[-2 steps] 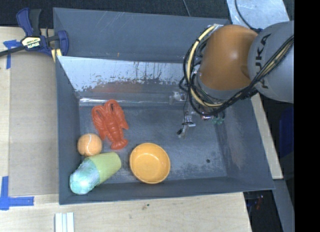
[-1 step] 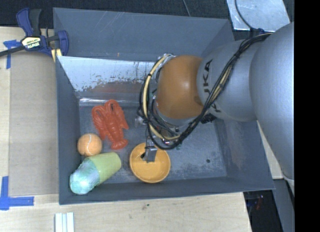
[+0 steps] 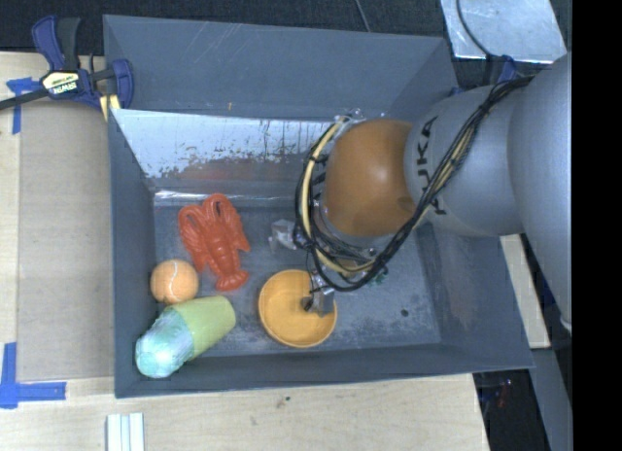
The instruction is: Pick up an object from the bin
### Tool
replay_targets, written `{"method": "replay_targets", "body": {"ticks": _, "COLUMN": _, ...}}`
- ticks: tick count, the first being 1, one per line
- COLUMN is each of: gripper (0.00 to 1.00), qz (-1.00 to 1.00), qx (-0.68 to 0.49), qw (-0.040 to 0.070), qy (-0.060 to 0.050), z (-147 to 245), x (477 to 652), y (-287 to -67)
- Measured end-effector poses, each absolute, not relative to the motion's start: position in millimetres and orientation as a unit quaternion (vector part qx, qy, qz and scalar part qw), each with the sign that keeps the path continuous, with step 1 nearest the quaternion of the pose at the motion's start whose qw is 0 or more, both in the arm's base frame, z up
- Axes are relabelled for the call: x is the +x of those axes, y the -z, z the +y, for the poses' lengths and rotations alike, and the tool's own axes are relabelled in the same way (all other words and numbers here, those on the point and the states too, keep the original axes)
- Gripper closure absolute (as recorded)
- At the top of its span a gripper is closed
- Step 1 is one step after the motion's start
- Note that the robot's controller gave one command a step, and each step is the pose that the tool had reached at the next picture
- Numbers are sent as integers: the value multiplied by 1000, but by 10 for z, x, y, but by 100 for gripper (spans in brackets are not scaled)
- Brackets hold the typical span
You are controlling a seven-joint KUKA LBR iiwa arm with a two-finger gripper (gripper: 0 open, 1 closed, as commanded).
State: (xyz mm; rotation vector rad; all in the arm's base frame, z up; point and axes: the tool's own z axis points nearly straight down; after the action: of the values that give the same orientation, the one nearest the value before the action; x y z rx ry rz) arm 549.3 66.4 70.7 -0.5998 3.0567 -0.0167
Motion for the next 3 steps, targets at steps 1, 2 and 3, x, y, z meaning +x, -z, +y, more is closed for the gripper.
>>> {"method": "replay_targets", "body": {"ticks": 1, "gripper": 100, "qz": 971, "qx": -239, "qw": 4, "qy": -1, "z": 947, "x": 5314, "y": -715}}
{"method": "replay_targets", "body": {"ticks": 2, "gripper": 100, "qz": 971, "qx": -239, "qw": 4, "qy": -1, "z": 947, "x": 5314, "y": -716}}
{"method": "replay_targets", "body": {"ticks": 3, "gripper": 100, "qz": 971, "qx": -238, "qw": 0, "qy": -1, "z": 939, "x": 5287, "y": -1009}}
